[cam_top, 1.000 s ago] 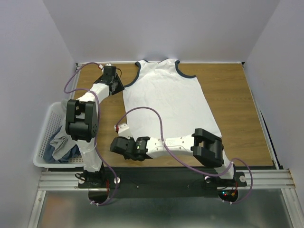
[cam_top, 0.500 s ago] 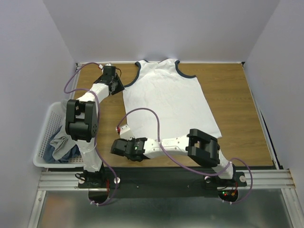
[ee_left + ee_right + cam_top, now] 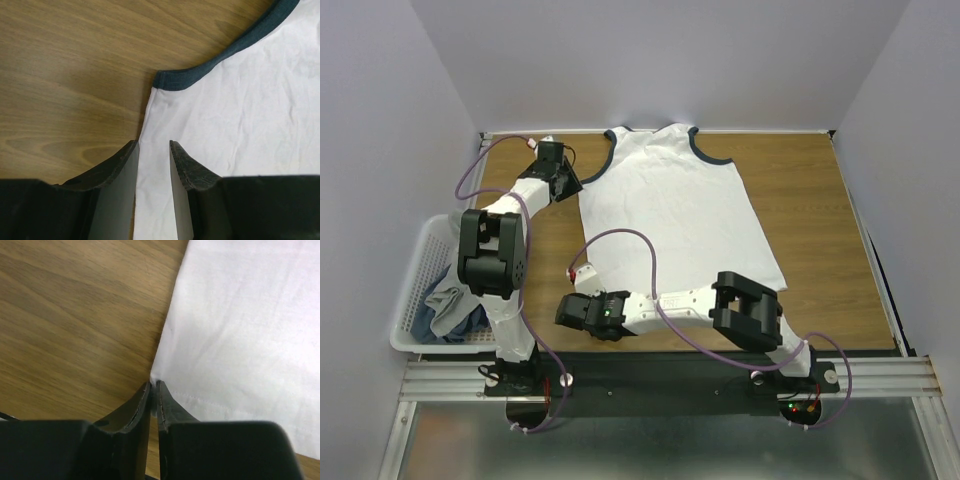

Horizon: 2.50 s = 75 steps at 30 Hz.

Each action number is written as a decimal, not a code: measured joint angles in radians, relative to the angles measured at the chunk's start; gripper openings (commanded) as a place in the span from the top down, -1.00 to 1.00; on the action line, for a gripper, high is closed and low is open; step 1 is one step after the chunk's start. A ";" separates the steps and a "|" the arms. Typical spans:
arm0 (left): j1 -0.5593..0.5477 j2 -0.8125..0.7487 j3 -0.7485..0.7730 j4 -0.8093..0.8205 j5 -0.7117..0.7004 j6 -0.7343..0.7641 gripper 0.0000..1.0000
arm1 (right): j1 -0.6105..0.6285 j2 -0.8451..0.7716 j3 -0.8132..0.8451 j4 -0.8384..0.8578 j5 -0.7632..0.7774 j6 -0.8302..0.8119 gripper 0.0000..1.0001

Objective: Fold and stack the tank tops
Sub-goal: Fold the tank top

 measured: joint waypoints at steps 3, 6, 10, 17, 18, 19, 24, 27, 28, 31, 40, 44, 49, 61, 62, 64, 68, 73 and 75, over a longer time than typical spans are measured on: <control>0.000 -0.002 -0.039 0.024 0.000 -0.023 0.17 | 0.000 -0.031 -0.048 0.023 -0.007 0.005 0.92; 0.000 -0.019 -0.101 0.047 0.002 -0.050 0.15 | -0.001 -0.093 -0.138 0.060 -0.046 0.005 0.99; 0.000 -0.067 -0.200 0.086 0.009 -0.093 0.07 | 0.000 -0.212 -0.290 0.093 -0.122 0.003 0.99; -0.002 -0.100 -0.289 0.185 0.038 -0.135 0.05 | 0.000 -0.352 -0.394 0.119 -0.194 0.007 0.99; -0.003 -0.100 -0.295 0.190 0.042 -0.138 0.05 | 0.000 -0.360 -0.397 0.122 -0.199 0.007 0.99; -0.005 -0.100 -0.302 0.198 0.043 -0.142 0.05 | 0.000 -0.372 -0.399 0.124 -0.204 0.008 0.99; -0.021 -0.098 -0.304 0.217 0.051 -0.145 0.05 | 0.000 -0.389 -0.400 0.137 -0.214 0.011 0.99; -0.029 -0.091 -0.302 0.228 0.051 -0.145 0.06 | 0.000 -0.389 -0.401 0.142 -0.221 0.016 0.99; -0.033 -0.084 -0.299 0.230 0.050 -0.144 0.07 | 0.000 -0.389 -0.402 0.143 -0.224 0.017 0.99; -0.040 -0.055 -0.280 0.220 0.031 -0.142 0.10 | 0.000 -0.397 -0.414 0.147 -0.229 0.023 0.99; -0.053 -0.021 -0.232 0.159 -0.074 -0.135 0.12 | 0.000 -0.453 -0.447 0.150 -0.238 0.032 0.99; -0.053 -0.005 -0.212 0.151 -0.092 -0.128 0.18 | 0.000 -0.474 -0.463 0.152 -0.240 0.041 0.99; -0.054 0.013 -0.197 0.152 -0.104 -0.124 0.47 | 0.000 -0.475 -0.464 0.152 -0.245 0.048 0.99; -0.051 0.005 -0.198 0.147 -0.140 -0.126 1.00 | 0.000 -0.457 -0.451 0.167 -0.348 0.044 0.99; -0.047 -0.010 -0.200 0.140 -0.152 -0.129 1.00 | 0.000 -0.438 -0.439 0.175 -0.373 0.041 0.99; -0.032 -0.042 -0.208 0.127 -0.170 -0.134 1.00 | 0.003 -0.388 -0.398 0.185 -0.414 0.032 0.99; 0.027 -0.115 -0.218 0.108 -0.182 -0.142 1.00 | 0.019 -0.277 -0.291 0.221 -0.476 0.018 0.99; 0.095 -0.145 -0.218 0.091 -0.184 -0.141 1.00 | 0.028 -0.219 -0.215 0.254 -0.505 0.005 0.99; 0.096 -0.141 -0.217 0.082 -0.175 -0.140 1.00 | 0.028 -0.219 -0.207 0.259 -0.507 0.003 0.99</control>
